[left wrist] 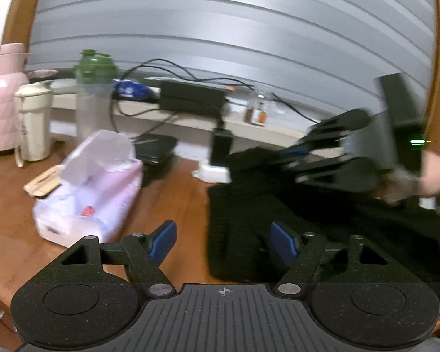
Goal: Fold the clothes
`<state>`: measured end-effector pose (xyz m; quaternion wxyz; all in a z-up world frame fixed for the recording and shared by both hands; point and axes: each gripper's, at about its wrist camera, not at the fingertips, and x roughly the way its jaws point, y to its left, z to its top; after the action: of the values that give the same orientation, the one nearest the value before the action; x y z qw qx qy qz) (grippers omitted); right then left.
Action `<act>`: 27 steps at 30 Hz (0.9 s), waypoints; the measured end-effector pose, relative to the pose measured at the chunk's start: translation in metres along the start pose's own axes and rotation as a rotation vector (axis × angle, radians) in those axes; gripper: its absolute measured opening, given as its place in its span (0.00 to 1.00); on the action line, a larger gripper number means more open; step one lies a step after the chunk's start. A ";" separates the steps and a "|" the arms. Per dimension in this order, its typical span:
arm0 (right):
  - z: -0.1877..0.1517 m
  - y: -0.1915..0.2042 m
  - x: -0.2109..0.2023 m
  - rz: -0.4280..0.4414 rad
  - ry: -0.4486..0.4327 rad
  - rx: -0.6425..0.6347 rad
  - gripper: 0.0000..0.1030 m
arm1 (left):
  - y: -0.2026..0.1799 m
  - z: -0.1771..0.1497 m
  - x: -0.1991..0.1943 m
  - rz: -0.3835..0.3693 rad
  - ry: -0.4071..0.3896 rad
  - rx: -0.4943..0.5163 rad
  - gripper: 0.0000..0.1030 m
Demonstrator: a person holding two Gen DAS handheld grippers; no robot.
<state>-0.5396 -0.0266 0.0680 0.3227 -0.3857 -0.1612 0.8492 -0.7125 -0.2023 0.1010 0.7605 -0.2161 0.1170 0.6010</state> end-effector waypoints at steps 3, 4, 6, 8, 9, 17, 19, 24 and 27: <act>-0.012 -0.009 0.000 0.016 0.016 0.092 0.29 | -0.011 -0.005 0.007 -0.031 0.014 0.014 0.69; -0.015 -0.016 -0.004 0.034 0.013 0.141 0.31 | -0.014 -0.007 0.010 -0.039 0.017 0.019 0.69; -0.020 -0.027 -0.017 0.066 0.004 0.218 0.36 | -0.022 -0.008 0.015 -0.052 0.020 0.029 0.69; -0.026 -0.035 -0.035 0.085 -0.010 0.268 0.39 | -0.032 -0.009 0.021 -0.065 0.026 0.043 0.69; -0.029 -0.038 -0.043 0.092 -0.010 0.288 0.39 | -0.036 -0.009 0.024 -0.063 0.032 0.052 0.69; -0.057 -0.030 -0.103 0.139 0.019 0.358 0.39 | -0.053 -0.019 0.029 -0.025 0.041 0.096 0.57; -0.064 -0.021 -0.115 0.147 0.034 0.349 0.39 | -0.050 -0.023 0.028 -0.021 0.045 0.079 0.49; -0.074 0.001 -0.132 0.191 0.062 0.344 0.39 | -0.045 -0.029 0.021 -0.002 0.050 0.062 0.44; -0.084 0.013 -0.134 0.204 0.092 0.333 0.39 | -0.040 -0.032 0.022 0.002 0.062 0.051 0.43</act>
<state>-0.4156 -0.1242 0.0802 0.3015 -0.3798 0.0363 0.8738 -0.6653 -0.2054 0.0707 0.7612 -0.2150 0.1561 0.5916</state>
